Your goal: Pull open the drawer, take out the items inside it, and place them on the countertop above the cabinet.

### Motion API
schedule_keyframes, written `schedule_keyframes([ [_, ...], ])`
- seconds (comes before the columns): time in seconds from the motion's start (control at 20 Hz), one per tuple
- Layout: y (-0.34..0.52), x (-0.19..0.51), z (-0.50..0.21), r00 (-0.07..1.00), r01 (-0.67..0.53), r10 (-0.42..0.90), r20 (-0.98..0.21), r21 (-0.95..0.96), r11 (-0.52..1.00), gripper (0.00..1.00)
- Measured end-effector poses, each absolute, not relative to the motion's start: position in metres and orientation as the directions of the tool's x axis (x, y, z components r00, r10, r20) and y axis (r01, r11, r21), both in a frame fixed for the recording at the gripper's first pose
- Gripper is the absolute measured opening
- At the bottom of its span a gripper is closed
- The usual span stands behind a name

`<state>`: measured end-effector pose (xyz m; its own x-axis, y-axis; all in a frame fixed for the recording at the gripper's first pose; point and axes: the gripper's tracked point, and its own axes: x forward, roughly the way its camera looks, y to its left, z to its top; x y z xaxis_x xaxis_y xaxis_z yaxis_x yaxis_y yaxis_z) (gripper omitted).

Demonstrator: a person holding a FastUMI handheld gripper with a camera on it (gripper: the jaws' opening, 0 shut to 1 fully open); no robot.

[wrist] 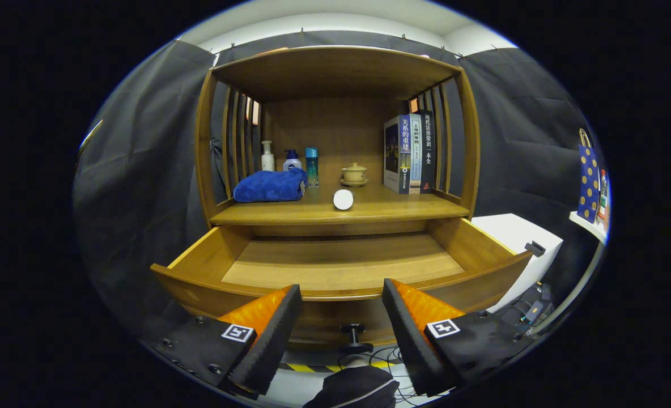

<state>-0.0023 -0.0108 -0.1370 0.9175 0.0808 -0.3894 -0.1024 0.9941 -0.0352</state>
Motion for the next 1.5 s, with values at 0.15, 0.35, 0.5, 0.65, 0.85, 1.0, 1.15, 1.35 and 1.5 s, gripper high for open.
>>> schedule_keyframes([
  [0.15,-0.012,0.004,-0.136,0.916,-0.091,0.076,-0.394,-0.020,0.996,0.96],
  [0.35,-0.008,0.027,-0.137,0.913,-0.082,0.077,-0.400,0.004,0.997,0.96],
  [0.5,-0.005,0.048,-0.132,0.918,-0.093,0.087,-0.387,0.001,0.996,0.96],
  [0.65,-0.006,0.067,-0.133,0.918,-0.087,0.084,-0.387,0.008,0.996,0.97],
  [0.85,0.001,0.097,-0.138,0.918,-0.084,0.082,-0.387,0.013,0.996,0.98],
  [1.0,0.004,0.114,-0.139,0.917,-0.087,0.080,-0.390,0.001,0.996,0.98],
  [1.15,0.006,0.129,-0.141,0.919,-0.079,0.073,-0.387,0.001,0.997,0.97],
  [1.35,0.010,0.153,-0.143,0.924,-0.063,0.051,-0.380,-0.018,0.998,0.97],
  [1.5,0.012,0.168,-0.144,0.926,-0.059,0.039,-0.374,-0.042,0.997,0.97],
])
